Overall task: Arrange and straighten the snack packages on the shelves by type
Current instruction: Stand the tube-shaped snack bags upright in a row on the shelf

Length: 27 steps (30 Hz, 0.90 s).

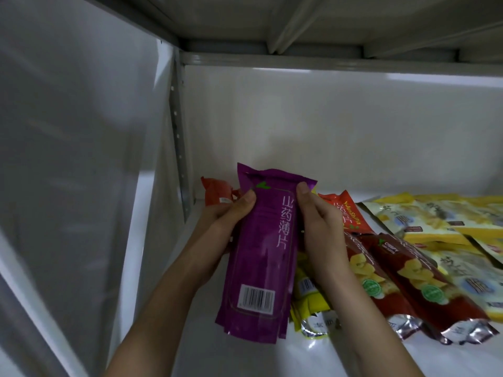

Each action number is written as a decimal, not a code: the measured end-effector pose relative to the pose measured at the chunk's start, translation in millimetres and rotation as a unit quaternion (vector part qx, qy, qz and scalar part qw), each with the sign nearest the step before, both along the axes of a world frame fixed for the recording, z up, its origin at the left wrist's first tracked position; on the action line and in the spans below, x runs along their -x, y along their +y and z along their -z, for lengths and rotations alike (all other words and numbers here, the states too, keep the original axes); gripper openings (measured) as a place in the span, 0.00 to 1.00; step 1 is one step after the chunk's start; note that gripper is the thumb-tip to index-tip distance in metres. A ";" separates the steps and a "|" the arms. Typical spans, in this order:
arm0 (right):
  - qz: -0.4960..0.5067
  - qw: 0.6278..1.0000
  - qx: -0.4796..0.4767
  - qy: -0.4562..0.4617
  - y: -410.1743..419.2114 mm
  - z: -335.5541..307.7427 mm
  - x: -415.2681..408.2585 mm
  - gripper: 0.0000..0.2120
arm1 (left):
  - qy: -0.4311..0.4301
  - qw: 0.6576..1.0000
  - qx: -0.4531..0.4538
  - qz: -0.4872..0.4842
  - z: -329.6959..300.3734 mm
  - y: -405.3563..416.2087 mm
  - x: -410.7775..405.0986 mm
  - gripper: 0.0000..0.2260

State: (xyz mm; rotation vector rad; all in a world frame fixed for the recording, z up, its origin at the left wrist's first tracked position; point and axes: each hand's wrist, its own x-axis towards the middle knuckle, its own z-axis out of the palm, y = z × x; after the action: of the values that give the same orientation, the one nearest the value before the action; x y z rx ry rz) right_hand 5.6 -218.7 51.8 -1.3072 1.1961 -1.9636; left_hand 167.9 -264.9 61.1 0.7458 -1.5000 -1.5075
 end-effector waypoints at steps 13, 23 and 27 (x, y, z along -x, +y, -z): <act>0.009 0.999 -0.012 0.033 -0.8 3.6 0.2 0.36 | 0.016 1.000 0.007 0.014 4.5 -3.7 -2.6 0.25; -0.068 0.992 -0.061 0.084 1.1 4.1 -5.2 0.50 | 0.072 0.995 0.055 -0.053 8.2 -4.4 -0.3 0.23; 0.002 0.997 -0.019 0.078 -2.1 6.5 1.7 0.34 | 0.039 0.998 0.040 -0.011 9.1 -2.0 1.9 0.23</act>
State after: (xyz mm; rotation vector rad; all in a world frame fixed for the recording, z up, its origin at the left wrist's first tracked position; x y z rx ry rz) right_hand 4.0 -220.8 45.2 -1.4630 1.3028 -1.8593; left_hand 166.0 -266.9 52.0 0.6471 -1.4798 -1.4353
